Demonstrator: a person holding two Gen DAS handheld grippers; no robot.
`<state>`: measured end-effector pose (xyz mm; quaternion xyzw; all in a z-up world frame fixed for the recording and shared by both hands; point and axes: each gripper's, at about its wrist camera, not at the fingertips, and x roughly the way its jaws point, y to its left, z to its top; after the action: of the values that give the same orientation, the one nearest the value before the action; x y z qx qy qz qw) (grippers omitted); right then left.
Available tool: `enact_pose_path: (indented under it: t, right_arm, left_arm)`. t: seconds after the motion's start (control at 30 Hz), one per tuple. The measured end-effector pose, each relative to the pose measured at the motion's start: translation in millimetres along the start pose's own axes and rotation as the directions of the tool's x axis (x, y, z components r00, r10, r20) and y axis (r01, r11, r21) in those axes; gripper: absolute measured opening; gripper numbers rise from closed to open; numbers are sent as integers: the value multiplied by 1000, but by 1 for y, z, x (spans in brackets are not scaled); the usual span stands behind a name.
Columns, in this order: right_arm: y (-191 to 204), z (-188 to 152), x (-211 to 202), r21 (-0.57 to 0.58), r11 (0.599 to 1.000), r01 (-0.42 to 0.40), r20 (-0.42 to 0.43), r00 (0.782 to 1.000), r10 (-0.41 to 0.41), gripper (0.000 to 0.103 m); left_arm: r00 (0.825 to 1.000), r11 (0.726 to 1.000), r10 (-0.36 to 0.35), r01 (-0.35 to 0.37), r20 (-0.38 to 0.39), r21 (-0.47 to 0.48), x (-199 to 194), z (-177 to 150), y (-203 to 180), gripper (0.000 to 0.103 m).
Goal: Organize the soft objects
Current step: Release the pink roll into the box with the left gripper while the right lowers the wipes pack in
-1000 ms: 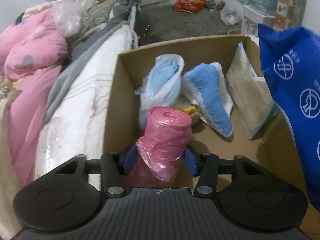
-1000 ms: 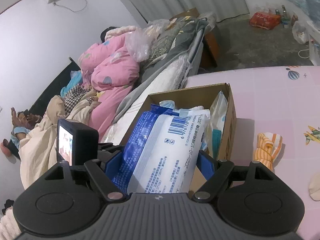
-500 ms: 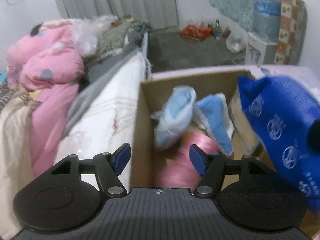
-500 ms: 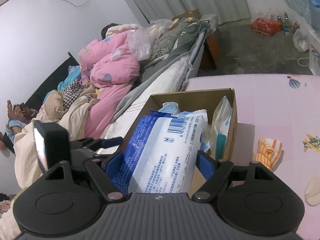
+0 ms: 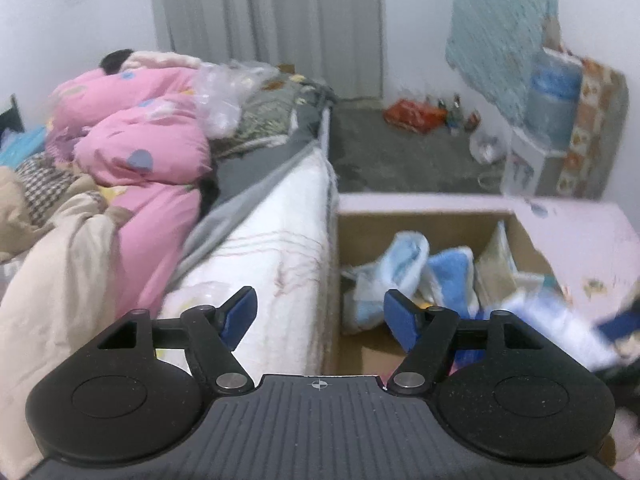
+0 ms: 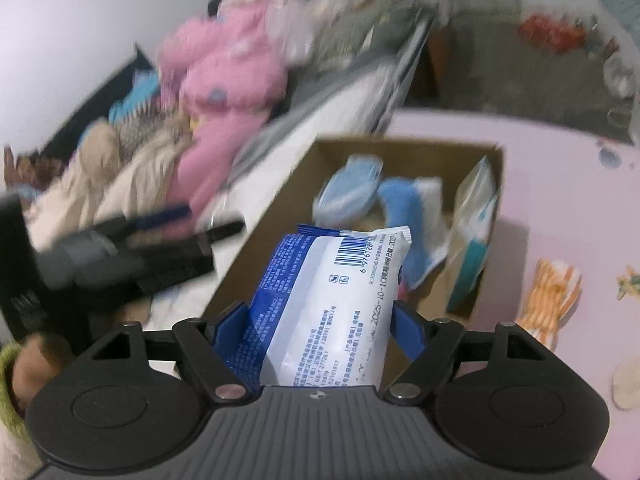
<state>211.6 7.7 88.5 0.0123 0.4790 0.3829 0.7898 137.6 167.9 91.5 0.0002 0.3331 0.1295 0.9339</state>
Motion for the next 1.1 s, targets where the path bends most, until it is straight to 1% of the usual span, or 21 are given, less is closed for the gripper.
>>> enact_pose_path:
  t: [0.07, 0.17, 0.27, 0.33, 0.4, 0.43, 0.5, 0.57, 0.6, 0.67, 0.7, 0.73, 0.8, 0.83, 0.93, 1.0, 1.1]
  right_arm:
    - [7, 3, 13, -8, 1000, 10, -79, 997, -10, 50]
    - [16, 9, 36, -17, 998, 58, -177, 982, -60, 49]
    - [18, 15, 60, -20, 990, 136, -251, 958, -137, 49]
    - [16, 17, 77, -33, 976, 214, -294, 932, -214, 48]
    - [14, 20, 90, -55, 956, 290, -316, 903, -292, 48]
    - [14, 20, 95, -64, 949, 309, -323, 893, -313, 47]
    - [14, 21, 105, -66, 939, 337, -328, 882, -339, 46]
    - [13, 21, 115, -64, 933, 355, -326, 876, -355, 46]
    - [11, 20, 120, -50, 933, 356, -330, 876, -352, 45]
    - [7, 15, 127, -9, 941, 338, -324, 890, -322, 45]
    - [6, 13, 128, 14, 945, 326, -307, 901, -306, 45]
    - [5, 13, 126, 40, 953, 301, -286, 917, -278, 45]
    - [0, 10, 122, 122, 967, 224, -264, 946, -186, 44]
    - [-3, 9, 119, 158, 968, 195, -257, 955, -151, 44]
    - [-5, 3, 109, 231, 961, 154, -221, 970, -102, 44]
    - [-11, -2, 102, 311, 941, 133, -204, 976, -71, 44]
    - [-19, -10, 98, 385, 913, 134, -205, 977, -58, 44]
  left_arm:
    - [1000, 999, 0, 1, 16, -32, -5, 1, 10, 72]
    - [1000, 997, -3, 5, 28, -74, -9, 1, 21, 72]
    - [999, 995, -13, 16, 34, -97, -8, -2, 28, 73]
    - [999, 994, -29, 32, 29, -102, -6, -5, 31, 73]
    - [999, 992, -44, 47, 26, -115, -5, -7, 36, 73]
    - [998, 991, -54, 57, 28, -121, -5, -8, 37, 73]
    - [997, 989, -64, 68, 36, -132, -5, -10, 41, 74]
    - [997, 988, -66, 71, 40, -139, -5, -12, 44, 74]
    - [997, 987, -68, 73, 39, -142, -4, -12, 46, 74]
    - [997, 986, -68, 72, 36, -150, -4, -14, 49, 74]
    - [997, 985, -68, 72, 35, -155, -4, -15, 50, 74]
    - [997, 985, -69, 73, 34, -156, -4, -15, 52, 74]
    - [997, 984, -68, 73, 35, -161, -4, -17, 54, 74]
    - [997, 984, -69, 73, 33, -161, -4, -17, 55, 74]
    - [997, 984, -69, 73, 30, -165, -4, -19, 57, 74]
    - [997, 982, -70, 74, 27, -173, -3, -20, 59, 74]
    - [997, 980, -73, 76, 23, -185, -2, -20, 61, 74]
